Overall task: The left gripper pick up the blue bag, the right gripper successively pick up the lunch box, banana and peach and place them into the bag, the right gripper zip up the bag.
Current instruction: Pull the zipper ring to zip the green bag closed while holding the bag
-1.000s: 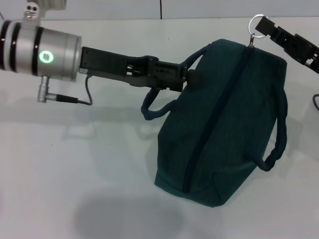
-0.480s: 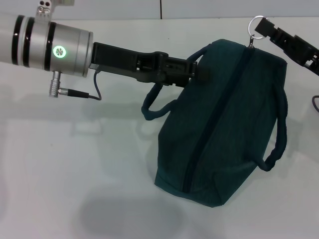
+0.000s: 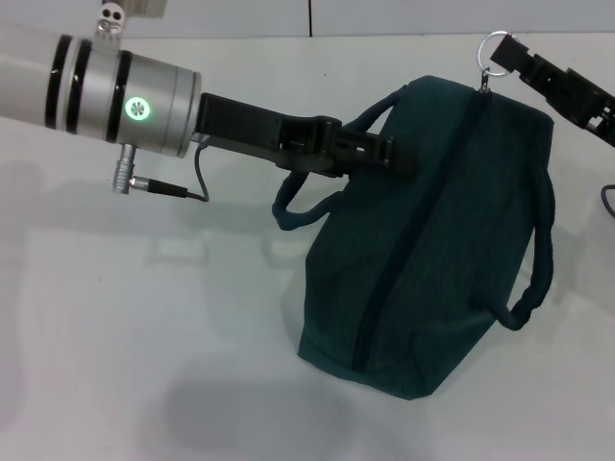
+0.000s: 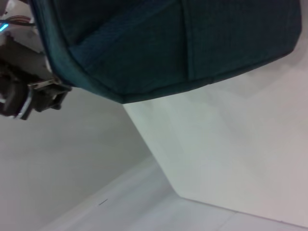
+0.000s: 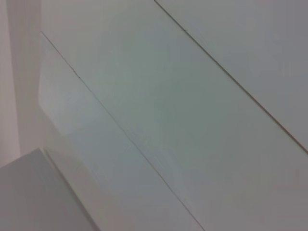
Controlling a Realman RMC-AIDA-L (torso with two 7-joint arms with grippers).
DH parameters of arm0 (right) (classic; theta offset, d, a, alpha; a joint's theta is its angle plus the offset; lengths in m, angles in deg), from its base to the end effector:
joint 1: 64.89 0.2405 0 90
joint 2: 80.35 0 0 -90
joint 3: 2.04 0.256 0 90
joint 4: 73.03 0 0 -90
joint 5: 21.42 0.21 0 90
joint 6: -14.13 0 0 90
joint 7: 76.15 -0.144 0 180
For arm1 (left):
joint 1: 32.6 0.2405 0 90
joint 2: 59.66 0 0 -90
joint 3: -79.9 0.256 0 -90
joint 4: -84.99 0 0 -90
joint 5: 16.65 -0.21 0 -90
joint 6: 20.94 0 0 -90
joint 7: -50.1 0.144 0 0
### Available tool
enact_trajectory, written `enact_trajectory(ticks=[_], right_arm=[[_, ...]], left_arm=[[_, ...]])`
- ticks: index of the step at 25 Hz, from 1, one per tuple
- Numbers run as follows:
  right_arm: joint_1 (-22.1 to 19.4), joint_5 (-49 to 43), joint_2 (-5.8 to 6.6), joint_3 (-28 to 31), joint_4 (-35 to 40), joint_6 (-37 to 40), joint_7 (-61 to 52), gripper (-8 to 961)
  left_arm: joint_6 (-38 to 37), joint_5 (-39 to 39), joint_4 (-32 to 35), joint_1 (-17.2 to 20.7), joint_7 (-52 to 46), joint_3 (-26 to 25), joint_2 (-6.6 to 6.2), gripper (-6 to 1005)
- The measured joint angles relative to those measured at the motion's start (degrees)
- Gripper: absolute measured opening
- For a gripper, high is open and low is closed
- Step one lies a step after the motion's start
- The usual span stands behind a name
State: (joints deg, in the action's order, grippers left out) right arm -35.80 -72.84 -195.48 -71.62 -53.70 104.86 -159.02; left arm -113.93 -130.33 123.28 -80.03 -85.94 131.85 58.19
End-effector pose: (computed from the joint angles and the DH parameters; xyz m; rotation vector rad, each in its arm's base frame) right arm 0.2261 0.3355 0.0140 -2.2626 0.9509 1.6043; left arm -0.1462 0.3724 -0.0181 2.5325 1.4366 0.5145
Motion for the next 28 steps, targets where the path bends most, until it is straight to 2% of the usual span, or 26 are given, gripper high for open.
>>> enact_trajectory(ticks=[11,17,24,28], right_arm=[[0.0,0.0,-0.09,-0.1,-0.1,0.3,0.0,15],[0.0,0.0,-0.09,-0.1,-0.1,0.4,0.0,16],[0.0,0.0,-0.10,0.0,-0.8,0.4,-0.2,16],[0.0,0.0,-0.15,0.1,-0.8,0.4,-0.2,16]], left_arm=[[0.6,-1.1,0.5,-0.5,-0.5,-0.1,0.19,696],[0.6,-0.8,0.6,-0.2,-0.4,-0.5,0.15,491],[0.6,-0.7,0.6,0.0,-0.3,-0.6,-0.03,131],[0.6,-1.1,0.6,-0.1,-0.2,-0.3,-0.56,114]])
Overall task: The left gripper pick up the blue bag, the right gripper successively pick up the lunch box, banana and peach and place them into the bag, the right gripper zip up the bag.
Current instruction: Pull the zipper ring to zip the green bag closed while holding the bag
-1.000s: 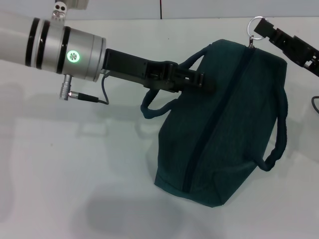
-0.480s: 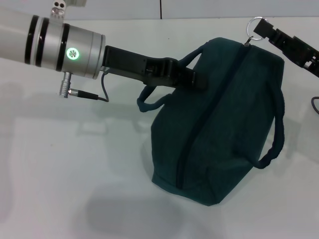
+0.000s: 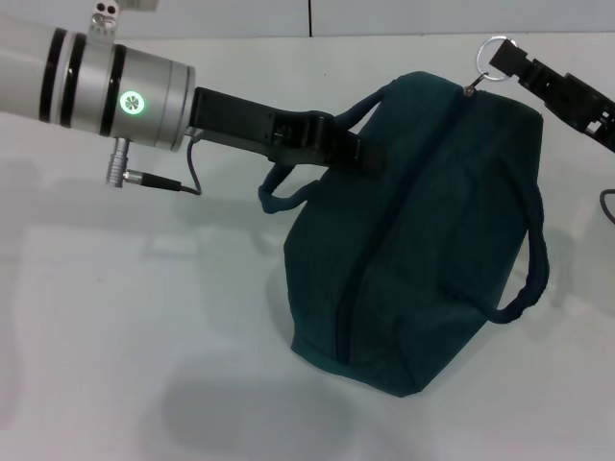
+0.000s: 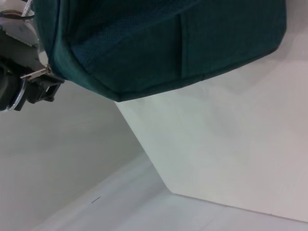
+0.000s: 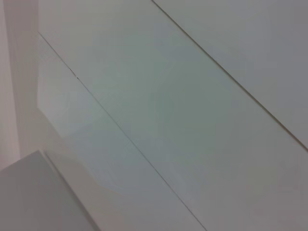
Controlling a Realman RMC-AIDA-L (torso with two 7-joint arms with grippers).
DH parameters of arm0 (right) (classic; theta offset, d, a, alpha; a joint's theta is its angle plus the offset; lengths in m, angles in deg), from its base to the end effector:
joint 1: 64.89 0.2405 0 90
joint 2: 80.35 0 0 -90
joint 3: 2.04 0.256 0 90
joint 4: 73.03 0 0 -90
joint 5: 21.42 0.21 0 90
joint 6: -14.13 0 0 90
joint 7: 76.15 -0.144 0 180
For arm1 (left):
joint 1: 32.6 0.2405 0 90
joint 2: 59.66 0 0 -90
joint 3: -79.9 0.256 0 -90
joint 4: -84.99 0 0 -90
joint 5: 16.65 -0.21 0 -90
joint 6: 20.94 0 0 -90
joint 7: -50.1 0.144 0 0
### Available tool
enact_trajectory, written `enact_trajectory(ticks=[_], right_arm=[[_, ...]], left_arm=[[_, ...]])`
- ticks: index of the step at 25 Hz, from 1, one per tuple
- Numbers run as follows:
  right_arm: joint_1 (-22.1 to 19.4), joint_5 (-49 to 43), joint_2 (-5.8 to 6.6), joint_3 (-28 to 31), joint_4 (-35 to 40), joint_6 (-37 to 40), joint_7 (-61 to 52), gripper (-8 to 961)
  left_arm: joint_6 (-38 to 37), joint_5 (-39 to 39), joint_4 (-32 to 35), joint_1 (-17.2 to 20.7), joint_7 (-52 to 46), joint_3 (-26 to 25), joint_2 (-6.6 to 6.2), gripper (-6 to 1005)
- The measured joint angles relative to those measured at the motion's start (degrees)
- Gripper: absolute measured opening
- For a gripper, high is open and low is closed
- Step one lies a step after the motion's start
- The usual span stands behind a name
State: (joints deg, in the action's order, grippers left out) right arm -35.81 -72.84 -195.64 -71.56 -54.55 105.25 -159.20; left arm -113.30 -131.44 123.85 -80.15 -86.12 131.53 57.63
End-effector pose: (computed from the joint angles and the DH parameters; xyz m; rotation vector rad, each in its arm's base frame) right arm 0.2276 0.3333 0.0117 -2.2574 0.9731 1.6116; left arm -0.1487 0.3769 -0.0134 2.5651 1.4477 0.5023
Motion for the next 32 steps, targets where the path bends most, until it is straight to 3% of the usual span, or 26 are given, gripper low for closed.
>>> enact_trajectory(ticks=[13,32], right_arm=[[-0.7,0.3,-0.02,0.2,-0.7,0.1,-0.1,16],[-1.4,1.9,0.59,0.4,-1.4,-0.6,-8.2,17]], left_arm=[[0.0,0.4,0.0,0.8,0.0,-0.4,-1.06,45],[-6.5,5.3,0.0,0.8,6.2,0.0,1.58,42]])
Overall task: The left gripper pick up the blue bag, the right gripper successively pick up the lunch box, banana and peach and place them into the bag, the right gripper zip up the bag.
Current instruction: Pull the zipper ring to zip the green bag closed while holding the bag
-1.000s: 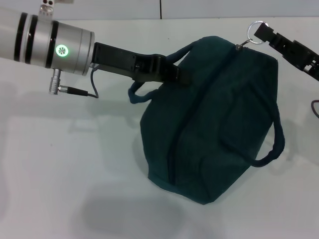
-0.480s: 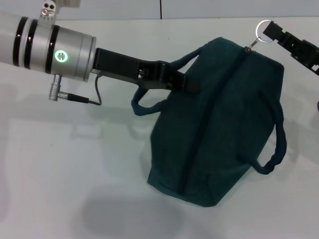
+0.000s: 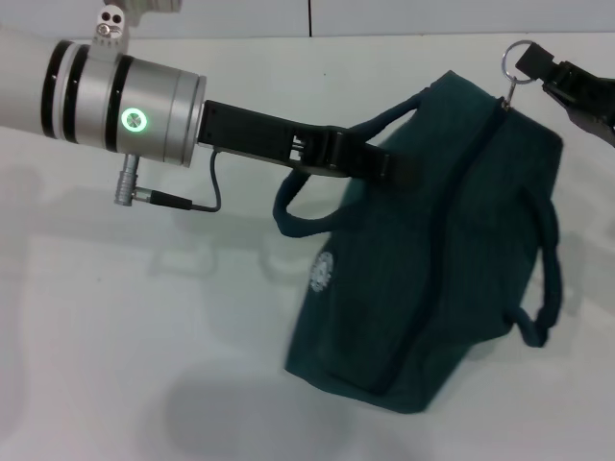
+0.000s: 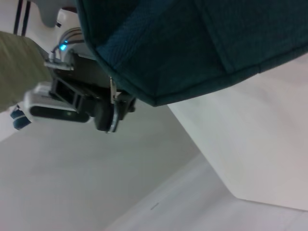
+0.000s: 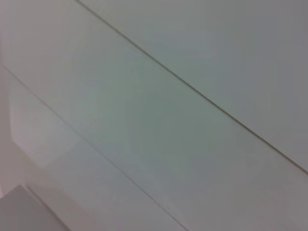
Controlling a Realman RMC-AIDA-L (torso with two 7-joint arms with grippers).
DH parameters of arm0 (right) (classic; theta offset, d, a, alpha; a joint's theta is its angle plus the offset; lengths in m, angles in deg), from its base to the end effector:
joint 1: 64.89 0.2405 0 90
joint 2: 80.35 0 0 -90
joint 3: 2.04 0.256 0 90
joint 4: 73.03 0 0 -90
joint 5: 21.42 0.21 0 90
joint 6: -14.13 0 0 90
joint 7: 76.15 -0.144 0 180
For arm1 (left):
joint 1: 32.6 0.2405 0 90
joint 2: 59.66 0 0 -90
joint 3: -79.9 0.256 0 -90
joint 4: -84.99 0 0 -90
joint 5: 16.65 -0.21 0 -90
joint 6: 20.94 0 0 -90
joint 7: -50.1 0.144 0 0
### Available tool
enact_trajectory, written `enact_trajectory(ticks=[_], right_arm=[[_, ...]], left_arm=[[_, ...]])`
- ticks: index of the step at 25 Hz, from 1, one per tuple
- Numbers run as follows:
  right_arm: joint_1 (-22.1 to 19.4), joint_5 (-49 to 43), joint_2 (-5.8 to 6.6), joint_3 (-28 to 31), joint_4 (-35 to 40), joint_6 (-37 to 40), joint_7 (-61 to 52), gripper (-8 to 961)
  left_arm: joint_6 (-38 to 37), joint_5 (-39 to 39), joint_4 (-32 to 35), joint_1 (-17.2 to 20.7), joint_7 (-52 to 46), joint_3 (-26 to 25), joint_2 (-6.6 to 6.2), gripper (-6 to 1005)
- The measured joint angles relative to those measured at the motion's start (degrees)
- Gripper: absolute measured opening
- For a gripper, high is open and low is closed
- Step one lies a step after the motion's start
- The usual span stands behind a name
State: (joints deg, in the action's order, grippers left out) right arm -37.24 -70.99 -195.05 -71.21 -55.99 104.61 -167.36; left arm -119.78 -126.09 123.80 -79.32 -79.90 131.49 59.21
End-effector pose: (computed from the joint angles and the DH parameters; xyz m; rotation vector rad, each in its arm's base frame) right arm 0.2432 0.3302 0.0171 -2.1494 1.2017 1.6621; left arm -0.1344 0.3567 -0.0162 2.5070 1.2279 0.5995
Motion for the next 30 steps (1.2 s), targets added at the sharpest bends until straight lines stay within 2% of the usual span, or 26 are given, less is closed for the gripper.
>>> enact_trajectory(ticks=[15,22,30], right_arm=[[-0.4,0.0,0.69,0.0,-0.7,-0.4,-6.4,17],[-0.8,0.1,1.16,0.0,-0.7,-0.3,-15.1,18],[-3.2,0.1,0.67,2.8,-1.2,-0.8,-18.9,18]], left_arm=[[-0.4,0.4,-0.2,-0.6,3.2,0.0,0.31,41],[-0.3,0.4,-0.4,-0.5,4.1,0.7,0.59,41],[-0.2,0.8,-0.5,-0.1,4.5,2.3,0.60,41]])
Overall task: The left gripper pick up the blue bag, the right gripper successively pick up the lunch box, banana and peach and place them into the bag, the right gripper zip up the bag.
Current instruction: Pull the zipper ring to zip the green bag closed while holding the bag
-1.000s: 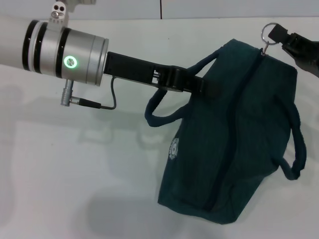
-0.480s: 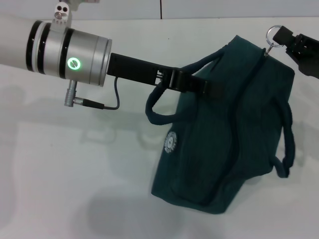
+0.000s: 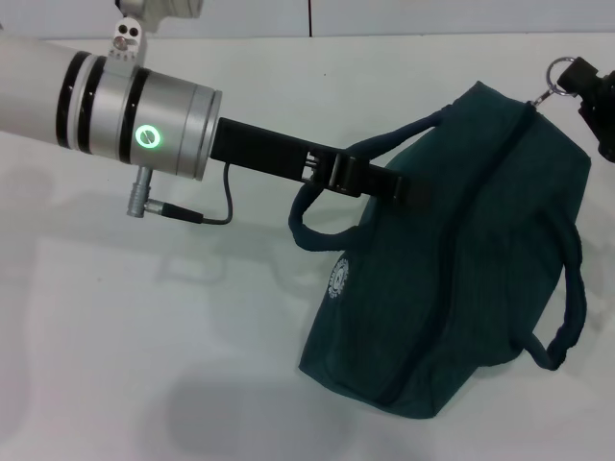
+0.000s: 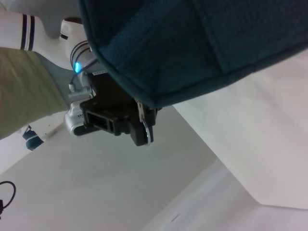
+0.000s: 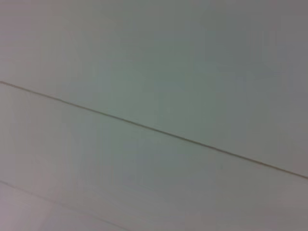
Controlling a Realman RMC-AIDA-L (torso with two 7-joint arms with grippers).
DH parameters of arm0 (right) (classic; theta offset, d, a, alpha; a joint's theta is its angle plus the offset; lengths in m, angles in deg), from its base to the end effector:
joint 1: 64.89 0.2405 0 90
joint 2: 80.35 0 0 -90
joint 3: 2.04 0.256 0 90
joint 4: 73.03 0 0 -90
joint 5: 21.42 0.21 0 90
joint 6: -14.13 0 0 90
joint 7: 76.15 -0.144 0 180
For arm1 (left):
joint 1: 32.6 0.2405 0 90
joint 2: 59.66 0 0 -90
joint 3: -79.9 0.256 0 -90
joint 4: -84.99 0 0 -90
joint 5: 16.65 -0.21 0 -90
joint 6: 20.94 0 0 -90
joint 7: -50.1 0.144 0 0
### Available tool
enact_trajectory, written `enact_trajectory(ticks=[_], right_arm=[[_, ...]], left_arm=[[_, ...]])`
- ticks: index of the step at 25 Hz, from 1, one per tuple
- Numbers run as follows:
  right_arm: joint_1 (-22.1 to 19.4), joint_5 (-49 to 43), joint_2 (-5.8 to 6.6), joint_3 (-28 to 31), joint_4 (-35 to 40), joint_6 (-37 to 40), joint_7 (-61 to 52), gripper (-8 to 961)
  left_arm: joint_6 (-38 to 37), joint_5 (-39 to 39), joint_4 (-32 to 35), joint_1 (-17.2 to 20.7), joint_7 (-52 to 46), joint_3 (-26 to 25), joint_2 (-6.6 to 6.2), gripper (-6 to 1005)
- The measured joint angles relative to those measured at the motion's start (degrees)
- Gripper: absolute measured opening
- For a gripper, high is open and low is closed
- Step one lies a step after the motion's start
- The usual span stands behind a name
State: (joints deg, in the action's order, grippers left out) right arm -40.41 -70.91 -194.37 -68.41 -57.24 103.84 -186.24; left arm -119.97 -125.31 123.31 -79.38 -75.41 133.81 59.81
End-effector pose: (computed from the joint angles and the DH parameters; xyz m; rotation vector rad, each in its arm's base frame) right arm 0.2708 0.3199 0.0264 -1.8923 1.6599 1.7700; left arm -0.1312 0.3505 -0.0252 2.5419 1.1150 0.5833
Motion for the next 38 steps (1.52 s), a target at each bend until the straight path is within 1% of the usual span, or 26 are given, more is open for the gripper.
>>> enact_trajectory(ticks=[4,9,13,21,26,28,29,34,37,38], right_arm=[[-0.3,0.0,-0.02,0.1,-1.2,-0.1,-0.9,18],[-0.1,0.1,-0.07,0.2,-2.6,-0.2,-1.5,18],[0.1,0.1,-0.14,0.2,-3.8,-0.8,-2.5,18],[0.3,-0.2,-0.15,0.1,-3.9,-1.1,-3.7,19],[0.7,-0.2,-0.46,-0.1,-3.6,-1.2,-3.1,19],[0.8,-0.1,-0.60,0.0,-3.5,-1.3,-2.4,19],[0.9,0.1,-0.71,0.1,-3.4,-1.4,-1.5,19],[1.2,0.2,-0.79,1.0,-3.4,-2.0,-0.6,19],[1.2,0.2,-0.78,1.7,-3.5,-2.0,0.2,206],[1.1,0.2,-0.76,2.2,-3.4,-2.1,0.7,248]], left_arm=[[-0.4,1.6,0.0,0.0,0.9,1.3,0.03,41],[-1.9,5.8,0.0,0.4,3.0,3.9,0.06,41],[-3.8,8.3,0.5,0.9,4.1,3.9,0.04,41],[-6.4,11.7,0.7,0.9,6.3,3.9,-0.11,42],[-5.9,12.1,0.7,0.9,6.5,2.6,-0.18,42],[-5.6,12.1,0.7,1.0,6.5,1.3,-0.20,42],[-5.4,12.2,0.7,1.2,6.5,-0.2,-0.20,42],[-3.3,12.1,0.3,1.7,6.3,-2.7,-0.33,42],[-2.0,12.0,0.3,2.1,6.2,-2.7,-0.36,42],[-0.5,12.0,0.3,2.6,6.1,-2.7,-0.39,42]])
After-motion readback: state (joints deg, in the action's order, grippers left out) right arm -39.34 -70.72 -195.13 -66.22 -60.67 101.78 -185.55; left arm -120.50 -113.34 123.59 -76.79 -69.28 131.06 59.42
